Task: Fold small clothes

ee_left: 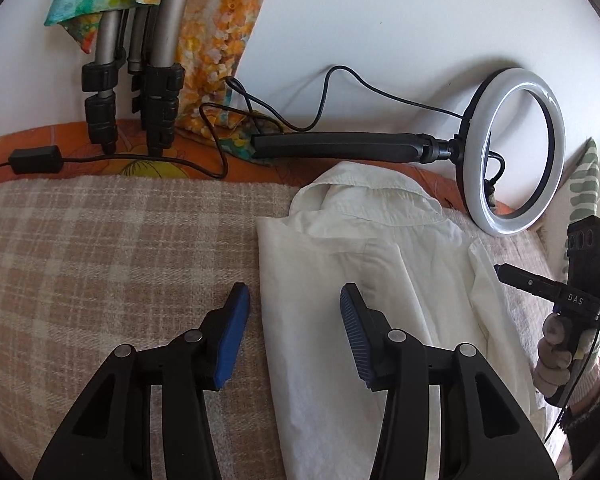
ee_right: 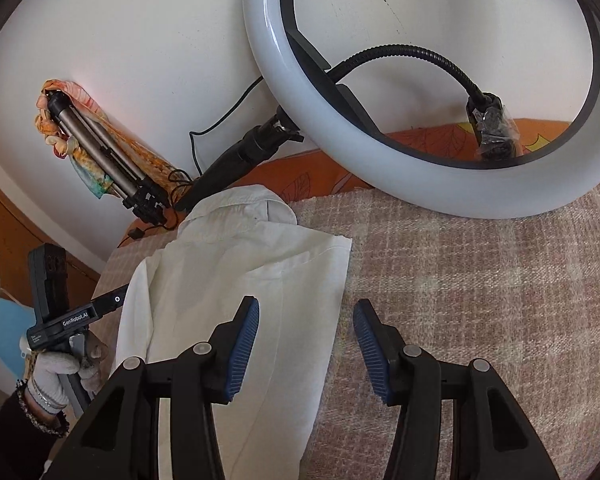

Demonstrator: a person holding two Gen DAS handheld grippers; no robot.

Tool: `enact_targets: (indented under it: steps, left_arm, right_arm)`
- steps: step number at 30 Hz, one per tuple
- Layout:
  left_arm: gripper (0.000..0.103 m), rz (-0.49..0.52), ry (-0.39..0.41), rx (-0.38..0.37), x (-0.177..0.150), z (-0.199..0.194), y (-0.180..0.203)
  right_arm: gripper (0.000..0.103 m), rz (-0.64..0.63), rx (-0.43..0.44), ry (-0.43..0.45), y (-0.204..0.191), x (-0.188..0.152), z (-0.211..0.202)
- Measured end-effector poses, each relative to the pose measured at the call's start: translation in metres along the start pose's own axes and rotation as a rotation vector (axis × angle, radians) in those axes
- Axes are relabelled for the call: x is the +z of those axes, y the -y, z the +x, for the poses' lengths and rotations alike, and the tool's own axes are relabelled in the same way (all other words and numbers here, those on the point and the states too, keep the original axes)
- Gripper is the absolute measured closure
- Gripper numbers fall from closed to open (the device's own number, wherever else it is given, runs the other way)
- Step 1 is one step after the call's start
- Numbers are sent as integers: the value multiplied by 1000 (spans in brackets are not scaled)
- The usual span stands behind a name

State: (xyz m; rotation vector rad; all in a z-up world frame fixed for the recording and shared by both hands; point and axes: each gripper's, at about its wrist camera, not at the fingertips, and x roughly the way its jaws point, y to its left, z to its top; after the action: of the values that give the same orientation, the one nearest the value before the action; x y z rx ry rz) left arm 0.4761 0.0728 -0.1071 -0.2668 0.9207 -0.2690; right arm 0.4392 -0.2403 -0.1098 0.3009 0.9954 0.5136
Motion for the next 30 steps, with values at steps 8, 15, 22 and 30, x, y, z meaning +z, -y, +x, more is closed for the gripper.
enact_targets:
  steps: [8, 15, 22, 30]
  left_arm:
    - [68, -24, 8, -3, 12, 14, 4]
    - [99, -121, 20, -73, 10, 11, -19]
    - [101, -124, 50, -107, 10, -5, -19]
    - [101, -101, 109, -142, 15, -47, -11]
  right_arm:
    - [50, 10, 42, -6, 2, 12, 13]
    - [76, -25, 40, -32, -8, 15, 22]
    - [103, -17, 28, -6, -9, 20, 11]
    - [103, -94, 46, 51, -36, 27, -32]
